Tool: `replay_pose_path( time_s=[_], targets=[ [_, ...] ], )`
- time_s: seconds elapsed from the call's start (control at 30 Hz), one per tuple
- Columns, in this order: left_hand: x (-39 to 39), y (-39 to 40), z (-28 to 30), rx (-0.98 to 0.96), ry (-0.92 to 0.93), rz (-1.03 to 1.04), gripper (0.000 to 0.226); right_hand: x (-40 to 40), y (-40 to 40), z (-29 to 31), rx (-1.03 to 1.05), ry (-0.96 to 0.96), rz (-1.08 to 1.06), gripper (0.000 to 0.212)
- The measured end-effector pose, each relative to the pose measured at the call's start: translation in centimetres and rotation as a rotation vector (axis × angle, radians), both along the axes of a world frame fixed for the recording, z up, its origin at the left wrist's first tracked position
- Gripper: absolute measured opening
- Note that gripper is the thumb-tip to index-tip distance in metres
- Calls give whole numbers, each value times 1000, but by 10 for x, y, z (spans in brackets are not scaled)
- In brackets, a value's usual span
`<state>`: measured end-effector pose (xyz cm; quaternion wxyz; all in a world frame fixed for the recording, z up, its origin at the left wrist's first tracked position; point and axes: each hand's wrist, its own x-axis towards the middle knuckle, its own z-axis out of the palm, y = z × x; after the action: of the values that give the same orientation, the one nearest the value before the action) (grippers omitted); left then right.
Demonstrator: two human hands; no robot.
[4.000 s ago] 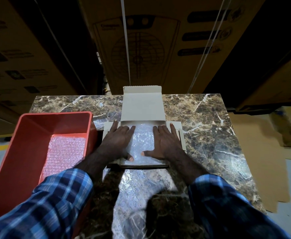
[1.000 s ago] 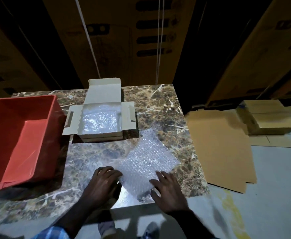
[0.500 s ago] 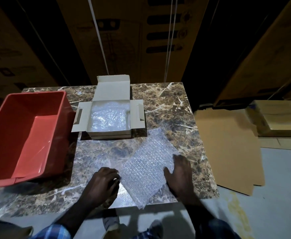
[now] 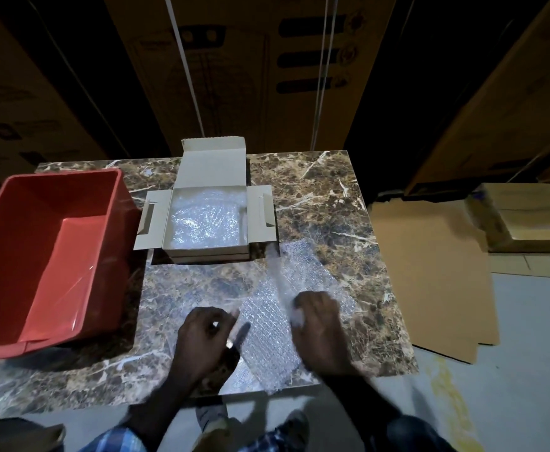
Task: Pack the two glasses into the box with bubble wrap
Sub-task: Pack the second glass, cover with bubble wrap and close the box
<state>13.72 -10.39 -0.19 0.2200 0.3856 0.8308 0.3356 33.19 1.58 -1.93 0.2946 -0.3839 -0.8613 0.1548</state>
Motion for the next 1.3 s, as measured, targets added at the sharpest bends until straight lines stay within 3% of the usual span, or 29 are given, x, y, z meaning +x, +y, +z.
replay_pose_path(
  time_s=[0.1,0.13,0.2,0.3,0.4,0.53,0.7,0.87,1.1,1.3],
  targets=[
    [-1,12,15,-56,-666,301,63,-20,-41,15,-152,51,423,27],
    [-4,12,16,-73,-755,355,66,-23,-50,16,-231,43,504,34],
    [-8,8,19,-47,-802,445,41,-24,-54,15,-332,77,488,36],
    [-16,-6,20,-65,-651,525,3,-20,-27,5,-489,135,187,33],
    [-42,-29,11,-111,-462,514,9,-6,12,-12,-673,-108,80,53],
    [-74,-53,10,-152,-195,406,16,26,37,-36,-422,-549,94,64],
    [-93,-57,6,-196,42,247,5,43,44,-42,-412,-589,-103,78],
    [-106,-47,-9,-228,71,231,12,24,42,-29,-276,-582,-99,70],
    [-107,-32,-12,-274,133,238,19,-21,-13,-47,-94,-562,322,61],
    [-108,-28,12,-138,33,319,8,-26,-25,-59,-22,-549,262,59]
  ],
)
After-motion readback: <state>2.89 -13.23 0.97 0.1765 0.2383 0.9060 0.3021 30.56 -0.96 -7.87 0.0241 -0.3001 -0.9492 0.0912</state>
